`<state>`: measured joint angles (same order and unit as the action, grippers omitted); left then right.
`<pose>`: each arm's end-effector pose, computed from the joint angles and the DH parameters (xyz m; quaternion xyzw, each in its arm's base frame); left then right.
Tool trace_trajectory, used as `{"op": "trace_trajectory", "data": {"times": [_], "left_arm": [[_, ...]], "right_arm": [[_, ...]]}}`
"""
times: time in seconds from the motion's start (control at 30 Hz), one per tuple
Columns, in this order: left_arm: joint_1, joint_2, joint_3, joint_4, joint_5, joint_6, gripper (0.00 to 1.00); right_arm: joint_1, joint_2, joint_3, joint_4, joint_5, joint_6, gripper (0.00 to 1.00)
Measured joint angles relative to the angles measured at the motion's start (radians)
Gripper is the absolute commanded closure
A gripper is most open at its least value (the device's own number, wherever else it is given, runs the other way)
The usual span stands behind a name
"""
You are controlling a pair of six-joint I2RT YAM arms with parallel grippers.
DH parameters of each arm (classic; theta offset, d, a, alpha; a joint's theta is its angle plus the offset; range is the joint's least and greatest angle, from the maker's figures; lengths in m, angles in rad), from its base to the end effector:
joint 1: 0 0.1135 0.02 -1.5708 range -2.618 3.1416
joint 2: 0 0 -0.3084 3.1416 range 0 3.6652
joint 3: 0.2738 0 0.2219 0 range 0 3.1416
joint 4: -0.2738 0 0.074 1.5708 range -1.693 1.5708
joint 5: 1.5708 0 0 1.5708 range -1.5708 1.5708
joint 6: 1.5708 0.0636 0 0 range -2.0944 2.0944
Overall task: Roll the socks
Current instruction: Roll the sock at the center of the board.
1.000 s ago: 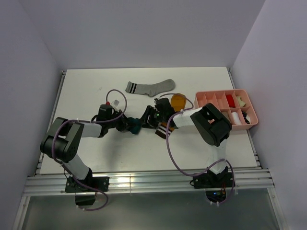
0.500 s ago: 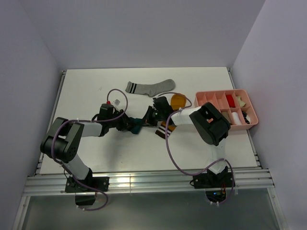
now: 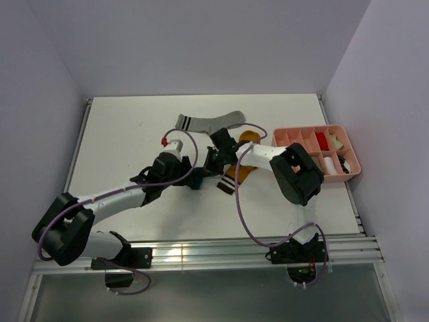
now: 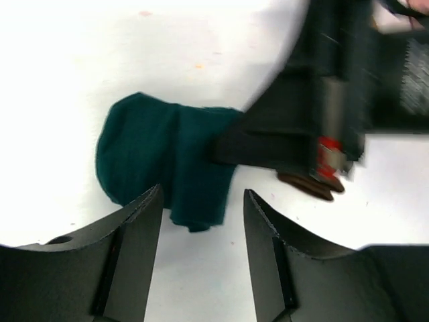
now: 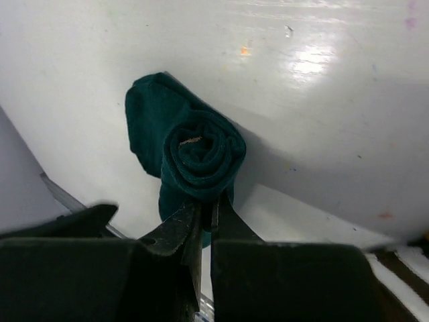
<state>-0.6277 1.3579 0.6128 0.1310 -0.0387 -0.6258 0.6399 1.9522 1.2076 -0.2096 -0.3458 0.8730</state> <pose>0.2159 -0.1536 0.2349 -0.0081 0.8876 -0.2560 0.3828 0.3160 0.2621 0.1899 0.0573 0.9383 0.3244 0.1049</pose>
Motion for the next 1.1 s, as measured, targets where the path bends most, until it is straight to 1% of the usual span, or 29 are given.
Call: {"op": "trace_trajectory", "data": {"times": [0.07,0.17,0.33,0.47,0.6,0.67,0.73,0.77,0.8,0.87,0.9,0.93,0.97,1.0,1.03,1.1], "left_arm": [[-0.071,-0.023,0.003,0.000,-0.077,0.038,0.43],[-0.168,-0.015,0.013,0.001,-0.172,0.096,0.43],[-0.288,0.068,0.042,0.002,-0.304,0.178,0.44],[-0.353,0.141,0.066,0.003,-0.388,0.225,0.44],[-0.384,0.202,0.093,0.006,-0.447,0.261,0.46],[-0.391,0.237,0.107,0.009,-0.472,0.273,0.50],[-0.394,0.267,0.120,0.010,-0.494,0.277,0.60],[-0.394,0.281,0.127,0.010,-0.506,0.280,0.67],[-0.395,0.293,0.136,0.009,-0.515,0.279,0.82],[-0.397,0.298,0.143,0.011,-0.526,0.273,0.98],[-0.397,0.298,0.143,0.012,-0.528,0.268,0.99],[-0.398,0.298,0.143,0.013,-0.528,0.265,0.99],[-0.397,0.298,0.143,0.013,-0.526,0.264,0.99],[-0.397,0.298,0.143,0.013,-0.524,0.261,0.99],[-0.396,0.297,0.143,0.014,-0.516,0.255,0.99],[-0.384,0.290,0.143,0.014,-0.491,0.241,0.99]], "right_arm": [[0.000,0.000,0.023,-0.054,0.015,-0.004,1.00],[0.000,0.000,0.053,-0.128,0.036,-0.008,1.00],[0.000,0.000,0.079,-0.204,0.051,-0.012,1.00],[-0.001,0.000,0.087,-0.234,0.051,-0.018,1.00],[-0.001,0.000,0.095,-0.255,0.055,-0.026,1.00],[-0.001,0.000,0.097,-0.260,0.058,-0.031,1.00],[-0.001,0.000,0.098,-0.262,0.058,-0.034,1.00],[-0.001,0.000,0.098,-0.263,0.058,-0.035,1.00],[-0.003,0.000,0.098,-0.262,0.058,-0.035,1.00],[-0.010,-0.002,0.092,-0.252,0.054,-0.034,0.93],[-0.014,-0.006,0.082,-0.239,0.047,-0.031,0.87],[-0.018,-0.012,0.066,-0.219,0.040,-0.026,0.76],[-0.022,-0.025,0.041,-0.192,0.032,-0.017,0.70],[-0.027,-0.041,0.013,-0.167,0.024,-0.010,0.65],[-0.035,-0.057,-0.012,-0.145,0.019,-0.007,0.57],[-0.047,-0.095,-0.066,-0.105,0.013,0.006,0.50]]}}
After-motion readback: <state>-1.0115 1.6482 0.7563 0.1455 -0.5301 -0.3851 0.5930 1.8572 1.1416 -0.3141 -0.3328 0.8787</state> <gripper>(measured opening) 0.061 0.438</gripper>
